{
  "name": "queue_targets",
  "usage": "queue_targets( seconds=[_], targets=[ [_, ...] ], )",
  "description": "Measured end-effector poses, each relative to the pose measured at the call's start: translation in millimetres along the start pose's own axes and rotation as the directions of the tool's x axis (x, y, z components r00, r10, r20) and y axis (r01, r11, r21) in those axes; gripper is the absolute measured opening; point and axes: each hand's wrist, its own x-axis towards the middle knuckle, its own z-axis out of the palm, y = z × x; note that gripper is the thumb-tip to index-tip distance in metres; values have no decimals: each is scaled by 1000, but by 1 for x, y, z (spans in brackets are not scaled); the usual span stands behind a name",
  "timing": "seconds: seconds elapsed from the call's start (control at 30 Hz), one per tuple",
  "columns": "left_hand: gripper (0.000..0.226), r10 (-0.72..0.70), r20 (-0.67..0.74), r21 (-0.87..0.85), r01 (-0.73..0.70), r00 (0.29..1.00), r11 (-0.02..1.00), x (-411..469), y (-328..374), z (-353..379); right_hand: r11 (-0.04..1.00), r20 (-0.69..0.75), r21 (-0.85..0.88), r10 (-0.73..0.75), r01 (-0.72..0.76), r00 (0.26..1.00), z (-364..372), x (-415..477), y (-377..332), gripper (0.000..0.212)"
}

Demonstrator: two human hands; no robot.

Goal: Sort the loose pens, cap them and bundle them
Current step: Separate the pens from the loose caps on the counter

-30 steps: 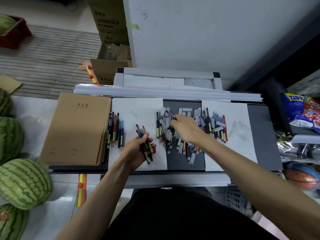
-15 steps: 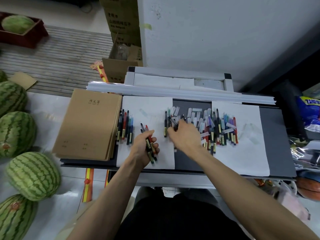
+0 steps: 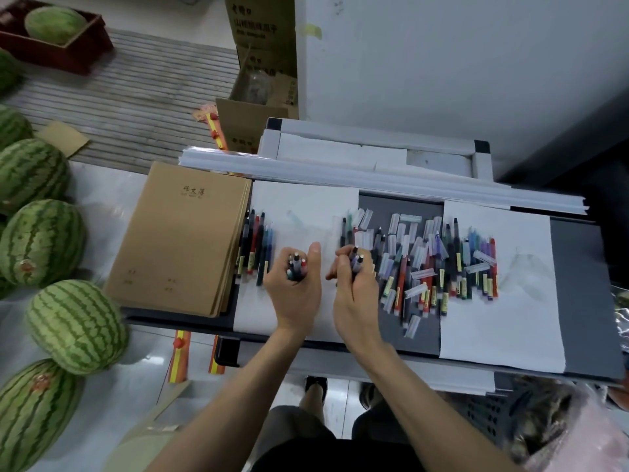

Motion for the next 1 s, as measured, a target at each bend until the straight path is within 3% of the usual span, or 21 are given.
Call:
queue_targets(
  seconds=[0.13,0.47,0.57,0.67,0.83,1.0],
  targets=[
    [33,120,23,66,-121,993,990,-5,-14,-2,1000,-54,-12,-30,29,998,11,-8,8,9],
    [42,-98,72,32,96,993,995,-1,-8,-2,999,-2,-28,37,-37,999,14,-5,8,11],
    [45,-214,127,133,197,969,971,14,0,-8,985,37,-5,175,-175,984,18,7,-5,14],
    [27,-318,173,317,253,932,914,41,3,-20,916,171,24,390,-400,905,26,27,-22,17],
    [21,-477,293,560,255,829,788,77,10,-36,807,252,-186,591,-561,766,38,56,-38,16],
    [16,-481,297,647,196,825,737,85,16,-42,779,235,-427,587,-460,775,49,70,-45,21]
  ],
)
